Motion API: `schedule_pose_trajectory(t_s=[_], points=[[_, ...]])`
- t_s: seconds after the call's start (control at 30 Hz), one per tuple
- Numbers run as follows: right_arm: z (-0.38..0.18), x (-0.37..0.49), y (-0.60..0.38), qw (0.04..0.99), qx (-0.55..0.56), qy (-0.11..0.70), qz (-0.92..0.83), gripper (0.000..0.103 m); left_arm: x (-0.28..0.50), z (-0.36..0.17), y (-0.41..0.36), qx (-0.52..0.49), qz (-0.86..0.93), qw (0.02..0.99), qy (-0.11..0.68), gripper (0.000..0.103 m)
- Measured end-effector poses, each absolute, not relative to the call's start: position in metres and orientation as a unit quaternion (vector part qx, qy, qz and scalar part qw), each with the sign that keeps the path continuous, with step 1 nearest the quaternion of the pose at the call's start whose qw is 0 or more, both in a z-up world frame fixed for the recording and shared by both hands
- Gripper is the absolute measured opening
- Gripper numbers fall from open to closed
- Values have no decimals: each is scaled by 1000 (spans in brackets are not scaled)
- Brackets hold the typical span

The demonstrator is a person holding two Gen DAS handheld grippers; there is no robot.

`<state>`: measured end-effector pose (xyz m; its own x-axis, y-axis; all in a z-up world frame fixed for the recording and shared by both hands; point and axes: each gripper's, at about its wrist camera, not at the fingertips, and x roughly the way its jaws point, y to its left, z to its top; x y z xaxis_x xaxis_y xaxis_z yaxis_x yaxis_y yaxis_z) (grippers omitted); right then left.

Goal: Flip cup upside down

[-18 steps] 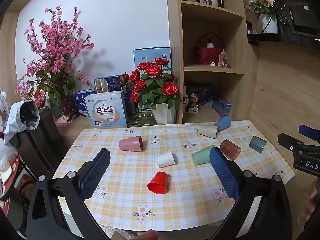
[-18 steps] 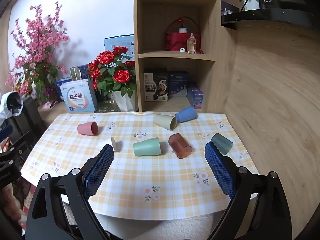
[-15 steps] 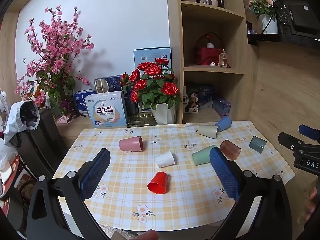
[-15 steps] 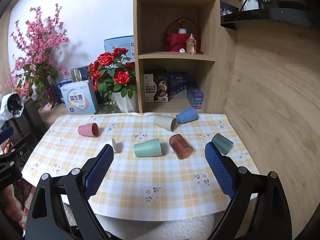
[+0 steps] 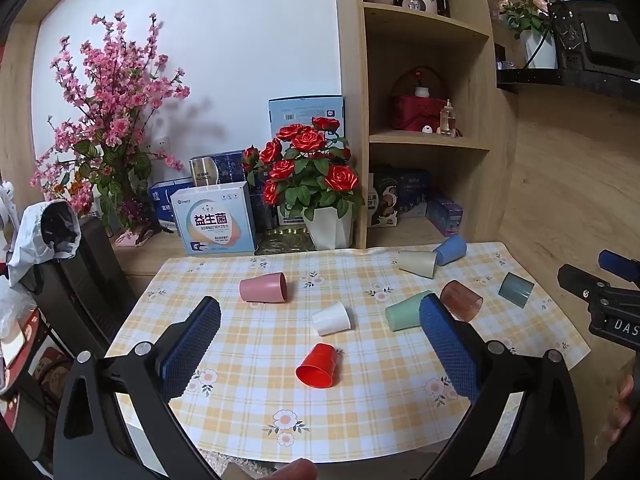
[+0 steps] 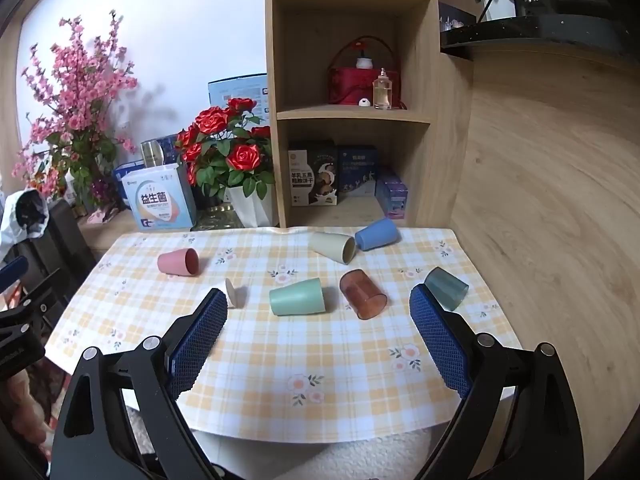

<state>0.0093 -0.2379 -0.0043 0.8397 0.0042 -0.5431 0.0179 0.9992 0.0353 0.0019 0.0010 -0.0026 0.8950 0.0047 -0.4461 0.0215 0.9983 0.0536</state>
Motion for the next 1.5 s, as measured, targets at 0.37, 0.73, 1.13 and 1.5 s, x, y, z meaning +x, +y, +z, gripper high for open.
schedule_pose_trajectory(t_s=[0.37,0.73,1.13,1.5], points=[[-4,8,-237,959,20,282,-5,90,1,-1,3,29,-5,973,227,97],[-4,7,-237,959,20,283,-4,90,1,-1,3,28,-5,973,228,97],[-4,7,-236,959,19,283,-4,90,1,-1,4,28,-5,973,227,97],[-4,7,-236,959,19,283,-5,90,1,-1,3,28,-6,973,227,97]])
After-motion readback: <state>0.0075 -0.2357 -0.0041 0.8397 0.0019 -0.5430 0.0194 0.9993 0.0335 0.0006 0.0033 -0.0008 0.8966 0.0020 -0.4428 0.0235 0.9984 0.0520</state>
